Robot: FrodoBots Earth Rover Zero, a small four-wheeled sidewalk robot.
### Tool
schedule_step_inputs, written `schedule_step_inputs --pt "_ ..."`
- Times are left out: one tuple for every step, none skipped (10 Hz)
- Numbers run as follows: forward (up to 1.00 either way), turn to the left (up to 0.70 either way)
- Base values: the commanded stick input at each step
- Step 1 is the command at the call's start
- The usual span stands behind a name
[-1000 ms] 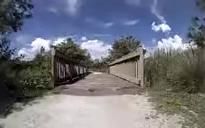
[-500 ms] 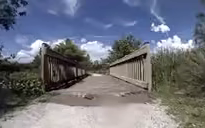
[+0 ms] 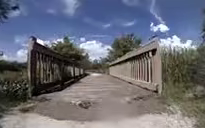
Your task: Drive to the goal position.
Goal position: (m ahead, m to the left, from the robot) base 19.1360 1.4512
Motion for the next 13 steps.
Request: schedule_step_inputs --pt "0.83 0.00" --pt "0.83 0.00" --pt "0.83 0.00" --pt "0.83 0.00" --pt "0.83 0.00" --pt "0.84 0.00" --pt "0.84 0.00" --pt "0.84 0.00" --pt "0.84 0.00" --pt "0.84 0.00" --pt "0.83 0.00" --pt "0.83 0.00" --pt "0.82 0.00"
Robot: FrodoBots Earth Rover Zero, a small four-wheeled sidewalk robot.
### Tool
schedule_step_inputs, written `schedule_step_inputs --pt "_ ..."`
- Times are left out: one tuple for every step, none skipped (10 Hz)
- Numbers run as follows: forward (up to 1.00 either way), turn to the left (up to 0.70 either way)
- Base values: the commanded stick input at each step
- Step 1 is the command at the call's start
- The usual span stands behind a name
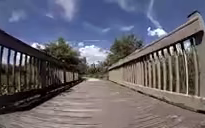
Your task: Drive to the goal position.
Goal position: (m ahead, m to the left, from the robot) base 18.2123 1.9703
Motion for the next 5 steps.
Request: schedule_step_inputs --pt "0.82 0.00" --pt "0.82 0.00" --pt "0.82 0.00" --pt "0.82 0.00" --pt "0.82 0.00"
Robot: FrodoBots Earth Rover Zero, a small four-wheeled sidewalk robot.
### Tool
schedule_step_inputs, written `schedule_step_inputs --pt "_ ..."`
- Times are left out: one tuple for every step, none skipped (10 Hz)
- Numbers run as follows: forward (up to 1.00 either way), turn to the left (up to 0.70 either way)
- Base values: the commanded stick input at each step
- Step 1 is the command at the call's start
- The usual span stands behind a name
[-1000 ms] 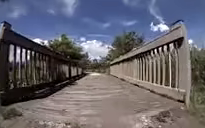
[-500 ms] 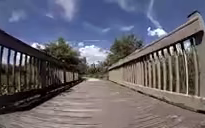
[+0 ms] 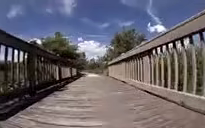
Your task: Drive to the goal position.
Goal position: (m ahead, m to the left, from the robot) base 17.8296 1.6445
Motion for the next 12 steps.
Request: schedule_step_inputs --pt "0.82 0.00" --pt "0.82 0.00" --pt "0.82 0.00" --pt "0.82 0.00" --pt "0.83 0.00" --pt "0.84 0.00" --pt "0.84 0.00" --pt "0.84 0.00" --pt "0.84 0.00" --pt "0.84 0.00" --pt "0.84 0.00" --pt "0.84 0.00"
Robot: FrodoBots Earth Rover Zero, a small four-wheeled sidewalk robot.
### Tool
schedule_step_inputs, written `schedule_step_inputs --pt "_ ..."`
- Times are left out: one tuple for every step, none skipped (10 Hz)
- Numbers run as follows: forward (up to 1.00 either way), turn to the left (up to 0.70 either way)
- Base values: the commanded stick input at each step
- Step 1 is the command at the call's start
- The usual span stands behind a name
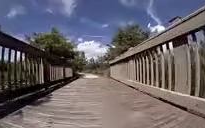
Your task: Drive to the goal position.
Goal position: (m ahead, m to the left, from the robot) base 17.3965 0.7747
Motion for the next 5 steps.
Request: schedule_step_inputs --pt "0.84 0.00" --pt "0.84 0.00" --pt "0.84 0.00" --pt "0.84 0.00" --pt "0.84 0.00"
